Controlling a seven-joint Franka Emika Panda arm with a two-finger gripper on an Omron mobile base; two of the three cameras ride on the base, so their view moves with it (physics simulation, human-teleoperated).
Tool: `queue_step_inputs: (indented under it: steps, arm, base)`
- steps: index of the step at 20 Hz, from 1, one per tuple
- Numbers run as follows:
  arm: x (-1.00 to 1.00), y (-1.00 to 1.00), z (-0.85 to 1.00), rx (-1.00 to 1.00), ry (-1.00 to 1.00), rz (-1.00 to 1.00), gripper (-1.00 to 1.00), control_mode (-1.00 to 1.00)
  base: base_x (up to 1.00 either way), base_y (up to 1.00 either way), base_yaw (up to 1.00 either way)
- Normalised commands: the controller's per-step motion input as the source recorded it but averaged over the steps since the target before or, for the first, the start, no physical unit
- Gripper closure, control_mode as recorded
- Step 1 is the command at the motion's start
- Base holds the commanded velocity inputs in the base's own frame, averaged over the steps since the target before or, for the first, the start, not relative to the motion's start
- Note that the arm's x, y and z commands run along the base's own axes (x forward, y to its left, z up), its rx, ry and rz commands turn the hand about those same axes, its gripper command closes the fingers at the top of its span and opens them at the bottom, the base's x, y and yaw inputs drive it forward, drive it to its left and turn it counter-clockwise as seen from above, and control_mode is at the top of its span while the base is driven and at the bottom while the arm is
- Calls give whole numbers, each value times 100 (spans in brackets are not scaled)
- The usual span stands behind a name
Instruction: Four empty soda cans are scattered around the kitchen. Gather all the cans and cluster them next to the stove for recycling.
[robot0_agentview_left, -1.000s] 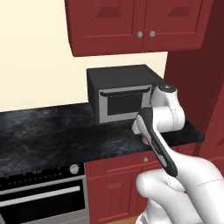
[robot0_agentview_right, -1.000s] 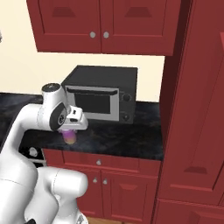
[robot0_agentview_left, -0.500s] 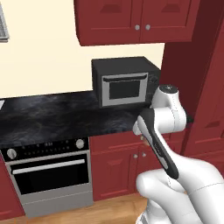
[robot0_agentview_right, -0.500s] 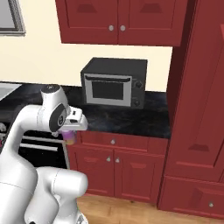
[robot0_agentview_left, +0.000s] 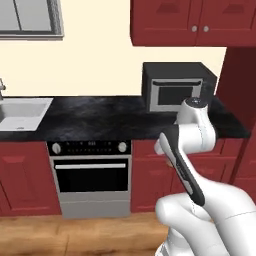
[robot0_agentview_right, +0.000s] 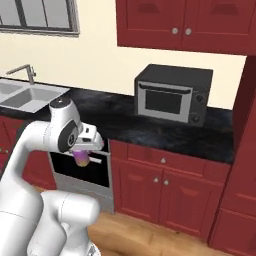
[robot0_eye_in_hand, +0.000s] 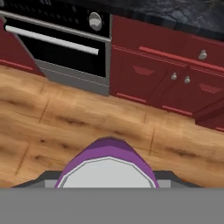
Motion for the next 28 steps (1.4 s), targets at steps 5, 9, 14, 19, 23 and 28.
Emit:
queue_step_inputs:
  steps: [5,9,14,19,23,28]
  arm:
    - [0,0,0,0,0,0,100,100]
    - [0,0,0,0,0,0,100,100]
    - [0,0,0,0,0,0,100,100]
    - [0,0,0,0,0,0,100,100]
    - [0,0,0,0,0,0,100,100]
    - [0,0,0,0,0,0,100,100]
  base:
    - [-2,8,49]
    - [0,7,50]
    - [2,1,50]
    - [9,0,49]
    - [24,0,44]
    - [62,0,35]
